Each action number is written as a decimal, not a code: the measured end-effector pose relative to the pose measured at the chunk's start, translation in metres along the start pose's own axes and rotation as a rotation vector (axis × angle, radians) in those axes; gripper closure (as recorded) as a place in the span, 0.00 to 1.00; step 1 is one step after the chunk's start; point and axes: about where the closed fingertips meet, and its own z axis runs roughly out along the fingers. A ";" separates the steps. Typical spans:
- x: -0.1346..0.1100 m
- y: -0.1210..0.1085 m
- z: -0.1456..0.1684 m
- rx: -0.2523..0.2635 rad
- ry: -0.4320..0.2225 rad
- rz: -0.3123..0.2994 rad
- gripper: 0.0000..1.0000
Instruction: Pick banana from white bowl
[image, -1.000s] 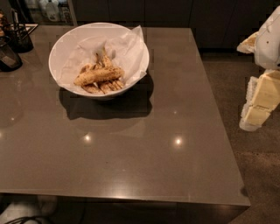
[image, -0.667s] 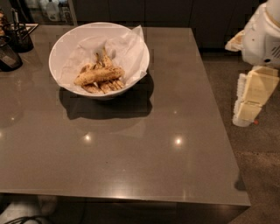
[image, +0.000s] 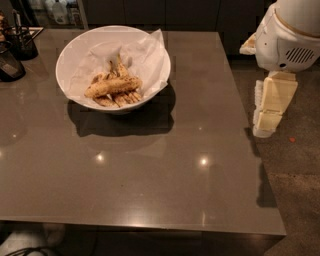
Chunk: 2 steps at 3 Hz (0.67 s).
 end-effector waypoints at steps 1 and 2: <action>-0.020 -0.016 -0.002 0.034 0.004 -0.038 0.00; -0.053 -0.044 -0.001 0.042 -0.008 -0.133 0.00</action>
Offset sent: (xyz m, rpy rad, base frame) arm 0.0855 0.0932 0.0329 -0.0520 -0.0571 0.2686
